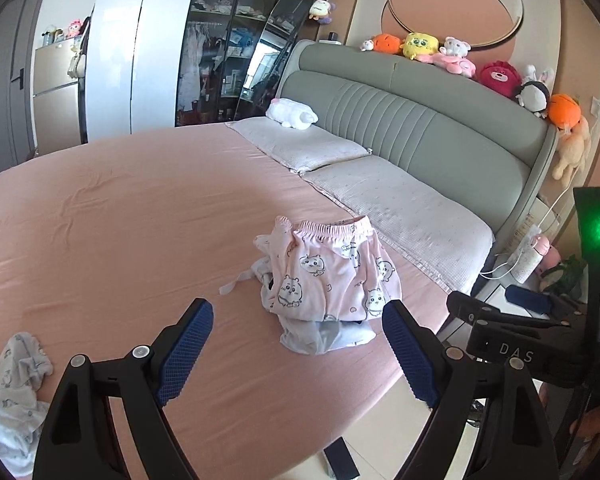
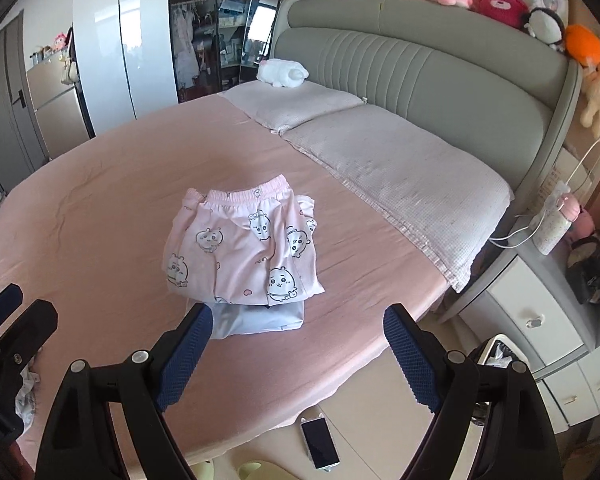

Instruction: Fold clothes

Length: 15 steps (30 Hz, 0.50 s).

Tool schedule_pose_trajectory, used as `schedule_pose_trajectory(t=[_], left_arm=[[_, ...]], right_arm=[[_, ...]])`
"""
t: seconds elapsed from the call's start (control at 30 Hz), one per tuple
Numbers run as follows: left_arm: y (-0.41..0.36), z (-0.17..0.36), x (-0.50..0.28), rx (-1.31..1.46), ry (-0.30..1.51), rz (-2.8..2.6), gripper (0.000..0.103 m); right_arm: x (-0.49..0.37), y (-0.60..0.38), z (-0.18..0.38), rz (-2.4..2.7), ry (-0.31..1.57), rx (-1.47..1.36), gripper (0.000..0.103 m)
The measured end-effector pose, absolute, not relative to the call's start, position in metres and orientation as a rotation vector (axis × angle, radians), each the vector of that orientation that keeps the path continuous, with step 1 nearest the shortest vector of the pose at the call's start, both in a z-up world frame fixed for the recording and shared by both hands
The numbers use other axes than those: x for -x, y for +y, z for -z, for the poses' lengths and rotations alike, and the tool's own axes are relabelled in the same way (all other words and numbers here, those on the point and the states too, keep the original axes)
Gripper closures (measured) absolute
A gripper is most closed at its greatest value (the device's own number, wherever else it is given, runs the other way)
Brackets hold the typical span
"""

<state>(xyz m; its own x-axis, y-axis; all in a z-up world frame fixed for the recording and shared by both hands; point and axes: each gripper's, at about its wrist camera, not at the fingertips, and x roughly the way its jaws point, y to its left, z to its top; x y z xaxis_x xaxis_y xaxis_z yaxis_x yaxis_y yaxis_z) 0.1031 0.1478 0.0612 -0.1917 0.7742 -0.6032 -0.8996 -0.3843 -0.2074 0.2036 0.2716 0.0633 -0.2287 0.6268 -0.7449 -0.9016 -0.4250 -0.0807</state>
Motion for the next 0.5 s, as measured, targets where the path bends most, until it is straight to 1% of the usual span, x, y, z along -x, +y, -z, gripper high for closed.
schedule_pose_trajectory(t=[0.17,0.3,0.4,0.5], left_arm=[[0.126,-0.069,-0.111,0.772,0.281,-1.860,0.016],[0.118,-0.065,-0.108,0.807,0.336,-1.912,0.016],[0.111,-0.067,-0.105,0.804,0.316,-1.935,0.016],[0.103,-0.069,-0.097,0.847,0.246,-1.940,0.016]], right_arm=[[-0.201,0.234,-0.094,-1.859,0.354,0.835,0.015],[-0.197,0.203,-0.111,-1.909,0.261,0.770,0.015],[-0.197,0.196,-0.114,-1.947,0.277,0.754,0.015],[-0.197,0.192,-0.112,-1.929,0.293,0.764,0.015]])
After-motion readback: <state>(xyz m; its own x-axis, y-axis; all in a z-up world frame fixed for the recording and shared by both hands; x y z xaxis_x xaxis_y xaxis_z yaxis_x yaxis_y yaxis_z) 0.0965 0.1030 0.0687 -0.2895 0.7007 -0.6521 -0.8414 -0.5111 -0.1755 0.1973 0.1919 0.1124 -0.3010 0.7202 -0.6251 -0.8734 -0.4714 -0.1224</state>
